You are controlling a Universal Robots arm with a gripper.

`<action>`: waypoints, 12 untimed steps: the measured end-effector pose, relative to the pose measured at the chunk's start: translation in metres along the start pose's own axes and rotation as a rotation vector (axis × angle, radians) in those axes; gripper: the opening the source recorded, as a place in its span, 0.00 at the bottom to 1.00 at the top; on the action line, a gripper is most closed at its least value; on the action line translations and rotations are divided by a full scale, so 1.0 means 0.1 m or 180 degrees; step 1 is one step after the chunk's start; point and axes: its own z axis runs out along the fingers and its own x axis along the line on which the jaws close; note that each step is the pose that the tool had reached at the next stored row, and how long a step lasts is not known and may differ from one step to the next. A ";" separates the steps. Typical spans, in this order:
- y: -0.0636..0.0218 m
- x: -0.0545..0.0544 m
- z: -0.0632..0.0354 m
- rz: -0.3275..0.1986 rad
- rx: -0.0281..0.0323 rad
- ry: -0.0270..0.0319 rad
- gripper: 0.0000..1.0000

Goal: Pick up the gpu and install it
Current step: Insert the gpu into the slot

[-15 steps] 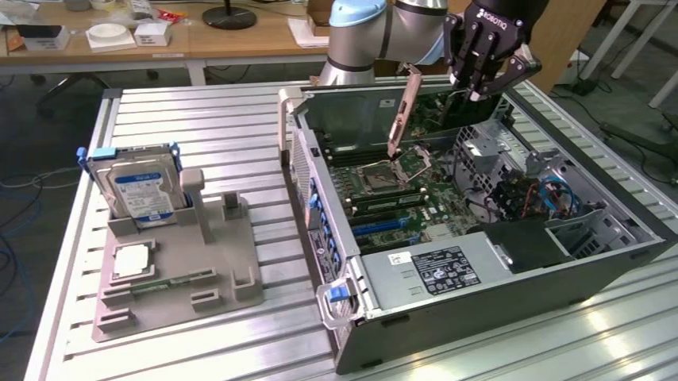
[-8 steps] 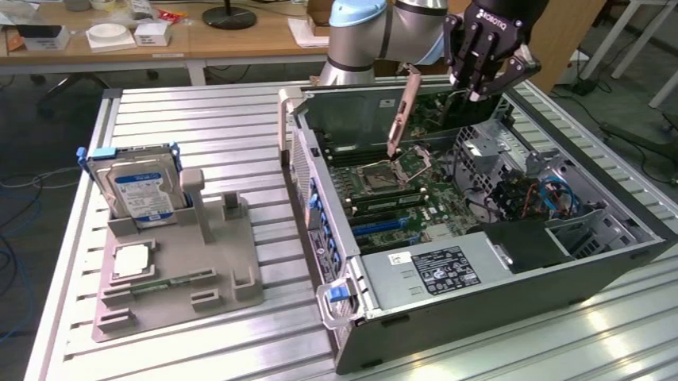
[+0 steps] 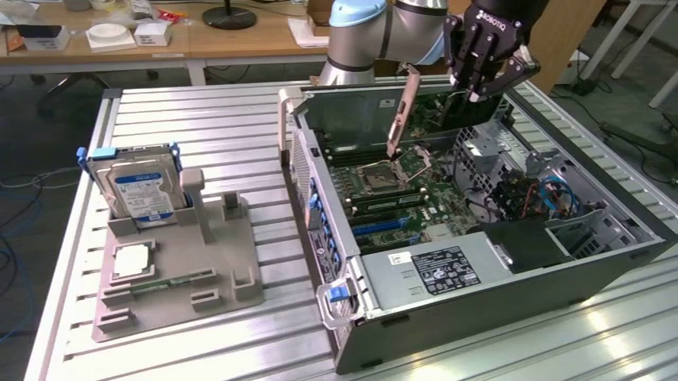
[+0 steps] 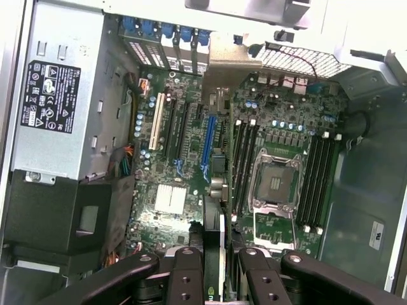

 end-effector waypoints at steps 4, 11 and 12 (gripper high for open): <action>-0.001 0.00 0.012 0.0154 0.0002 -0.0003 0.26; 0.010 -0.01 0.098 0.0220 0.0040 0.0000 0.26; 0.015 -0.01 0.117 0.0220 0.0044 0.0000 0.26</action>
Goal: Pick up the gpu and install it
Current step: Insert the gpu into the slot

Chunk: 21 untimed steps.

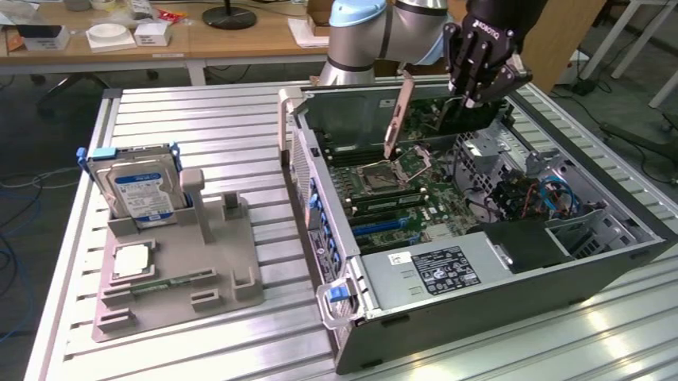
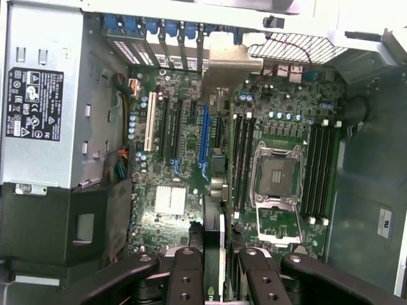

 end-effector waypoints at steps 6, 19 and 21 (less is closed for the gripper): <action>0.022 0.00 0.093 0.0001 0.0007 -0.0008 0.26; 0.021 -0.01 0.308 0.0067 0.0009 -0.0034 0.26; 0.026 -0.01 0.345 0.0121 0.0010 -0.0034 0.26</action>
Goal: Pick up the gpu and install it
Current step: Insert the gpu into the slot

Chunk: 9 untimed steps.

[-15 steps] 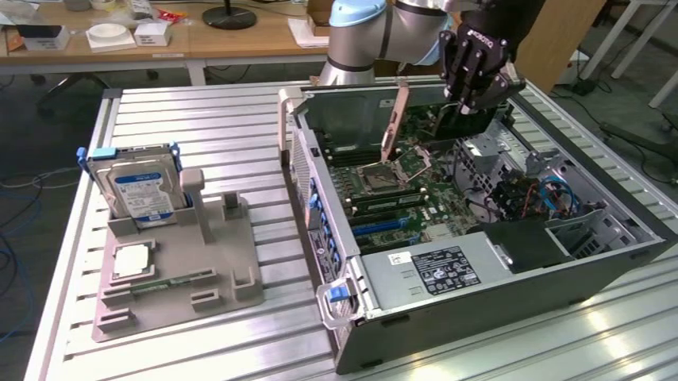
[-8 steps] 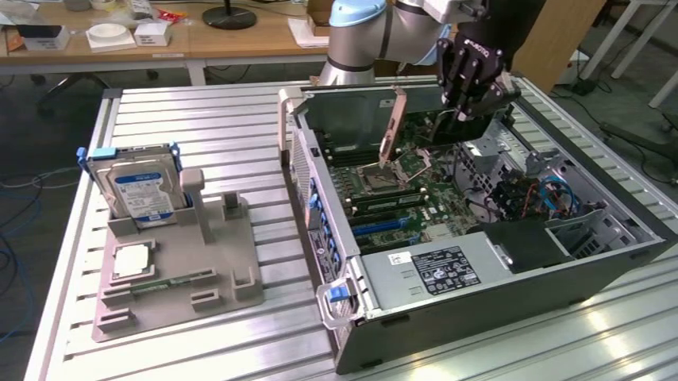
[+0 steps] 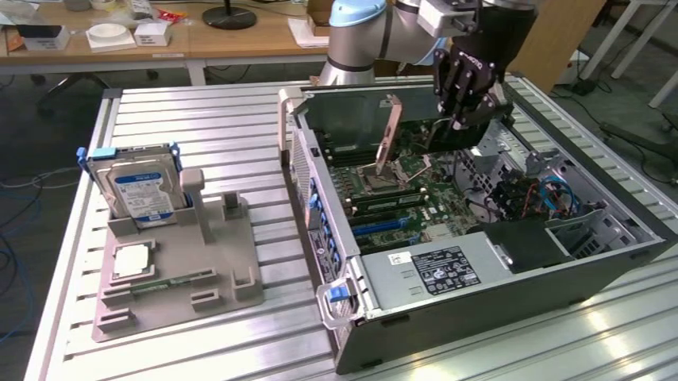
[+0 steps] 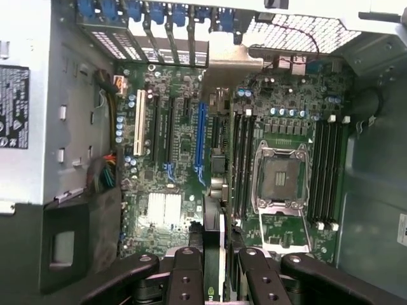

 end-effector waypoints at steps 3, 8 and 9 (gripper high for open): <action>0.017 0.00 0.028 0.0052 0.0002 0.0001 0.26; 0.120 0.00 0.046 0.0055 0.0003 0.0003 0.26; 0.121 -0.01 0.049 0.0054 0.0003 0.0004 0.26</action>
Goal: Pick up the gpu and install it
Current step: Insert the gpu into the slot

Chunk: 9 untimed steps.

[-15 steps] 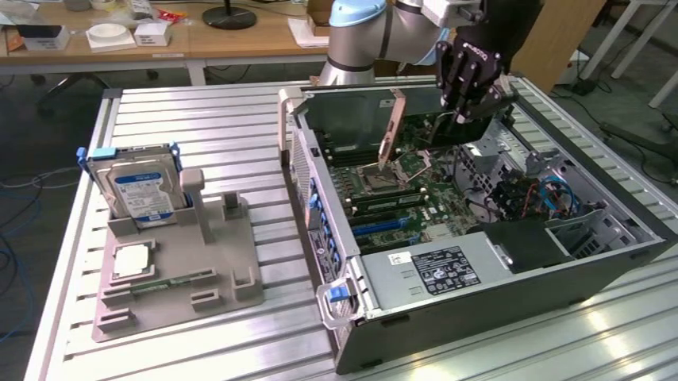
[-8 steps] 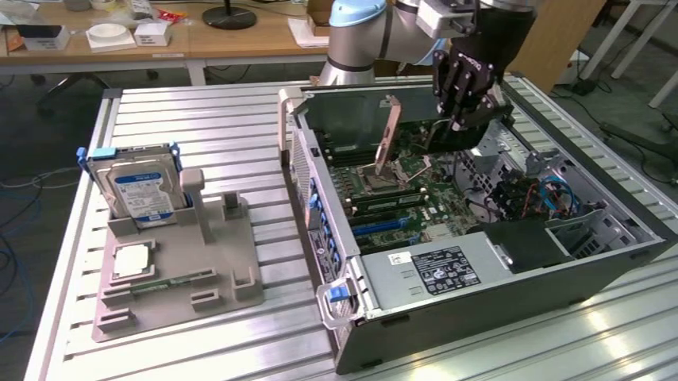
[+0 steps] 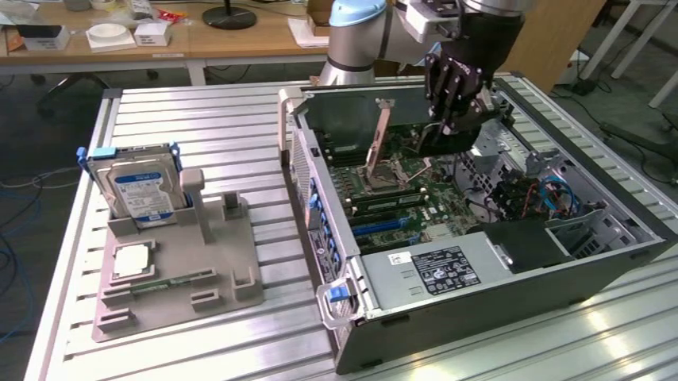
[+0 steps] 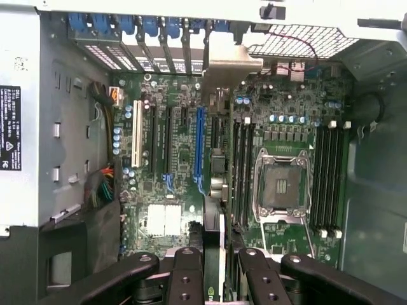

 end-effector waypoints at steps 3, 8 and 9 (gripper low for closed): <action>0.008 0.00 0.029 0.0000 0.0000 0.0017 0.26; 0.011 0.01 0.100 0.0000 -0.0012 0.0017 0.26; 0.010 0.01 0.100 -0.0001 -0.0013 0.0017 0.26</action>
